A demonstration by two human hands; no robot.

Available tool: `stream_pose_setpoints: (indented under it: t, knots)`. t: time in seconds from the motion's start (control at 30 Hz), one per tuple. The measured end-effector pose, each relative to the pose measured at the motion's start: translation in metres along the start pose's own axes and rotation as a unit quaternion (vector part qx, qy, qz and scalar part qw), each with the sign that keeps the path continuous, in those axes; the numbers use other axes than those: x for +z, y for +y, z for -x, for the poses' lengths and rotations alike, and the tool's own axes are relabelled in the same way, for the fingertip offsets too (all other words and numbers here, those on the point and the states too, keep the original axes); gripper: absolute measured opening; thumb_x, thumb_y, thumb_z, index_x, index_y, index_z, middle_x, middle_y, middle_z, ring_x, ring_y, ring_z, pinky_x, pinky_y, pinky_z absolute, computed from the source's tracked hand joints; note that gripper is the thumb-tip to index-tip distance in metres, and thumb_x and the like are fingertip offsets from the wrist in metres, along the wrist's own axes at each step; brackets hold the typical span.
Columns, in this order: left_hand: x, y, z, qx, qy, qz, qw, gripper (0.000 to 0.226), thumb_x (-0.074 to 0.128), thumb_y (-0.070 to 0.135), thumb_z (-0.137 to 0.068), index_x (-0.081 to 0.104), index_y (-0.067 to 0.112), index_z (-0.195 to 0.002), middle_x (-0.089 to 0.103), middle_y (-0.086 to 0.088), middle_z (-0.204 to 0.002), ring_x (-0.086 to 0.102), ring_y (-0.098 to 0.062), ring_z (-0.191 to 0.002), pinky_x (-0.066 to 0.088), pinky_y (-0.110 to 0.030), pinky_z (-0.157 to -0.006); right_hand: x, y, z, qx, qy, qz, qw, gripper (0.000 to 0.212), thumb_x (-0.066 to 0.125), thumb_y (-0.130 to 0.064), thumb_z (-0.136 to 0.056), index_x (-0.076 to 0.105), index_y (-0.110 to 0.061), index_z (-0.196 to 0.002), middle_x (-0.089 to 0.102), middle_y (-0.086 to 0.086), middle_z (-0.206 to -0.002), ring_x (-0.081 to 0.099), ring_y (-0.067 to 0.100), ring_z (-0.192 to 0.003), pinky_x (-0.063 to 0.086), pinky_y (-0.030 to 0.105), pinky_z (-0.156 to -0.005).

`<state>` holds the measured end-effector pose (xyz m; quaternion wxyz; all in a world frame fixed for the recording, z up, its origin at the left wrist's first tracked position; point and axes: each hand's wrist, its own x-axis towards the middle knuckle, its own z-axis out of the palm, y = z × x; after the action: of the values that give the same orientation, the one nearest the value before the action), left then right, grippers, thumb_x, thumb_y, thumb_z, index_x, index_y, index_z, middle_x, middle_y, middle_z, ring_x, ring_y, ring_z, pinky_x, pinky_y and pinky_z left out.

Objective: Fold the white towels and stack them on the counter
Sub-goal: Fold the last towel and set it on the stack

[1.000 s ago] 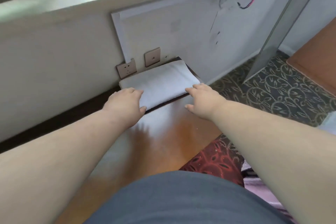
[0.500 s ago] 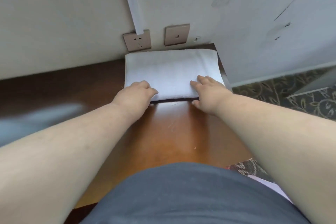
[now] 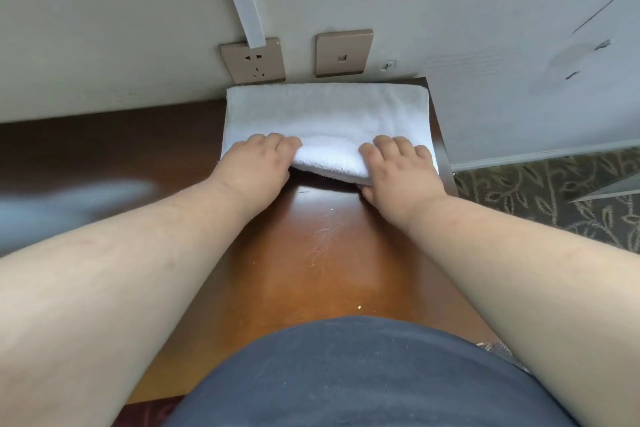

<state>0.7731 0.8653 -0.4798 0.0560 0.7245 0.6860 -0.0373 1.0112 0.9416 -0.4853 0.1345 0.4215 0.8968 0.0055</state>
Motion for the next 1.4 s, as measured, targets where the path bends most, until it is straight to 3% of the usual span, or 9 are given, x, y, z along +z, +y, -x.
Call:
stream_pose_setpoints:
  t: [0.13,0.27,0.4,0.53,0.63,0.8,0.97,1.1,1.4]
  knots:
    - [-0.022,-0.005,-0.004,-0.015,0.013,0.006,1.0,0.046,0.054,0.017,-0.088,0.045,0.015,-0.133,0.058,-0.011,-0.111,0.055,-0.035,-0.096,0.045,-0.041,-0.067,-0.025,0.009,-0.014,0.001,0.004,-0.006,1.0,0.047,0.064,-0.01,-0.079,0.042,-0.017,-0.119,0.054,0.004,-0.114,0.05,0.029,-0.1,0.036,0.037,-0.072]
    - [-0.052,-0.015,-0.008,0.005,0.018,-0.015,1.0,0.044,0.051,0.034,-0.091,0.044,0.016,-0.131,0.063,-0.01,-0.108,0.064,-0.035,-0.085,0.045,-0.037,-0.06,-0.063,0.023,-0.025,-0.001,0.032,-0.035,0.999,0.039,0.061,-0.003,-0.077,0.047,-0.016,-0.111,0.059,0.005,-0.103,0.054,0.03,-0.093,0.036,0.035,-0.065]
    - [-0.09,-0.019,-0.002,0.05,-0.02,-0.137,0.989,0.063,0.055,0.065,-0.083,0.041,0.02,-0.125,0.059,-0.002,-0.104,0.063,-0.026,-0.084,0.037,-0.032,-0.055,-0.101,0.034,-0.022,-0.013,0.055,-0.059,0.997,0.031,0.058,-0.004,-0.078,0.052,-0.018,-0.105,0.061,0.006,-0.103,0.058,0.032,-0.093,0.037,0.033,-0.064]
    - [-0.136,-0.011,0.005,-0.054,-0.038,-0.124,0.99,0.038,0.064,0.043,-0.086,0.045,0.02,-0.11,0.056,-0.002,-0.102,0.057,-0.027,-0.088,0.037,-0.034,-0.059,-0.135,0.036,-0.016,-0.032,0.057,-0.074,0.995,0.021,0.055,-0.011,-0.081,0.053,-0.021,-0.1,0.06,0.004,-0.095,0.054,0.03,-0.077,0.043,0.032,-0.061]
    - [-0.164,-0.011,0.018,-0.116,-0.039,-0.099,0.988,0.017,0.059,0.025,-0.087,0.047,0.022,-0.1,0.057,0.0,-0.095,0.047,-0.024,-0.078,0.034,-0.033,-0.058,-0.164,0.034,-0.016,-0.075,0.062,-0.08,0.992,0.016,0.055,-0.017,-0.084,0.053,-0.02,-0.099,0.057,0.004,-0.091,0.056,0.031,-0.075,0.042,0.032,-0.059]
    - [-0.189,-0.02,0.064,-0.215,-0.008,-0.091,0.972,0.026,0.056,0.007,-0.079,0.042,0.023,-0.094,0.043,0.006,-0.072,0.046,-0.019,-0.058,0.029,-0.03,-0.046,-0.209,0.014,-0.022,-0.164,0.077,-0.064,0.981,0.012,0.054,-0.019,-0.084,0.051,-0.024,-0.094,0.056,-0.001,-0.087,0.054,0.027,-0.071,0.042,0.032,-0.058]
    - [-0.206,-0.03,0.137,-0.309,-0.012,-0.077,0.948,0.043,0.064,0.013,-0.064,0.032,0.029,-0.088,0.049,0.007,-0.062,0.047,-0.013,-0.042,0.028,-0.023,-0.034,-0.248,-0.033,-0.024,-0.24,0.07,-0.039,0.967,0.011,0.05,-0.015,-0.085,0.049,-0.024,-0.093,0.052,-0.004,-0.083,0.056,0.023,-0.07,0.04,0.031,-0.053]
    - [-0.223,-0.04,0.201,-0.387,0.011,-0.075,0.919,0.034,0.056,0.01,-0.082,0.029,0.029,-0.089,0.048,0.006,-0.068,0.047,-0.014,-0.047,0.036,-0.027,-0.042,-0.276,-0.092,-0.017,-0.292,0.063,-0.017,0.954,0.01,0.049,-0.014,-0.085,0.049,-0.022,-0.091,0.056,-0.002,-0.079,0.059,0.023,-0.067,0.043,0.031,-0.052]
    - [-0.24,-0.075,0.389,-0.491,0.063,-0.049,0.868,0.03,0.054,0.016,-0.084,0.029,0.031,-0.087,0.048,0.003,-0.066,0.051,-0.018,-0.051,0.038,-0.029,-0.045,-0.333,-0.266,0.042,-0.403,0.116,0.012,0.908,0.012,0.053,-0.015,-0.08,0.049,-0.025,-0.085,0.06,-0.003,-0.075,0.061,0.023,-0.065,0.053,0.036,-0.056]
